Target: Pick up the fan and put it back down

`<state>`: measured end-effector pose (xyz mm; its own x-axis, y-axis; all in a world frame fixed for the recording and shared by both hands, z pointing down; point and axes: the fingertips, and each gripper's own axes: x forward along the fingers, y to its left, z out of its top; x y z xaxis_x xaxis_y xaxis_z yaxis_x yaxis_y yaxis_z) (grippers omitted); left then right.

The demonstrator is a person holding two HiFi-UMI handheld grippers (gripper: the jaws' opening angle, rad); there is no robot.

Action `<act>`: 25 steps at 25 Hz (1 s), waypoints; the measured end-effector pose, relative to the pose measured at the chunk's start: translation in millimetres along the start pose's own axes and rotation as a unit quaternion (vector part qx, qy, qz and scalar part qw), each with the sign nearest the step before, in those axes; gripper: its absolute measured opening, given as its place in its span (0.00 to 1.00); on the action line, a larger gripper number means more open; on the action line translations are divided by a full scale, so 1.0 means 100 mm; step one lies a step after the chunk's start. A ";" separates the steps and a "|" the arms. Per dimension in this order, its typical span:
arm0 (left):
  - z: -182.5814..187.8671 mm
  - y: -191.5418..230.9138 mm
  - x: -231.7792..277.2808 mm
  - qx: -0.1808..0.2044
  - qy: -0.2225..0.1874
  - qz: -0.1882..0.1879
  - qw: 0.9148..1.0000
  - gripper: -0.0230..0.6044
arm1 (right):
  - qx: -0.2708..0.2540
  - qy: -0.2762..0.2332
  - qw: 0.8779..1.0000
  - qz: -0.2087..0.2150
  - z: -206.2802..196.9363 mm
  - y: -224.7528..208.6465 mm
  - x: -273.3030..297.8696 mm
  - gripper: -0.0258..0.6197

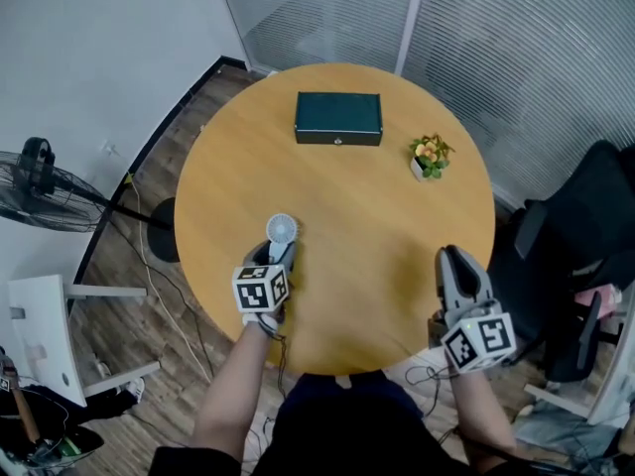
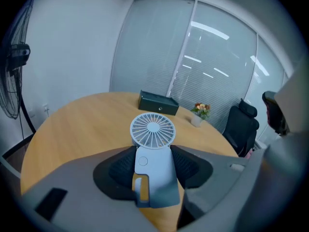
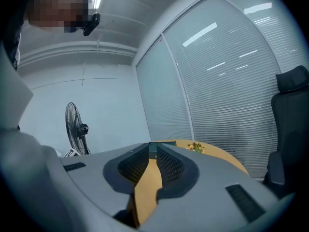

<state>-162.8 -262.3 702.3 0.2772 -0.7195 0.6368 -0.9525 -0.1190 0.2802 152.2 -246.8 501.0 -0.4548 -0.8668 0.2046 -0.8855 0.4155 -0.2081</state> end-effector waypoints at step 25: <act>1.39 -0.72 -2.12 -0.061 -0.255 -0.158 0.952 0.38 | -0.058 -0.067 0.994 0.064 0.78 0.93 -0.28 0.12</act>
<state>-170.0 -196.5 447.0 0.4216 -0.9028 0.0847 -0.8012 -0.3272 0.5010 90.4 -205.6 401.7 -0.5549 -0.8302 0.0536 -0.8296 0.5474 -0.1103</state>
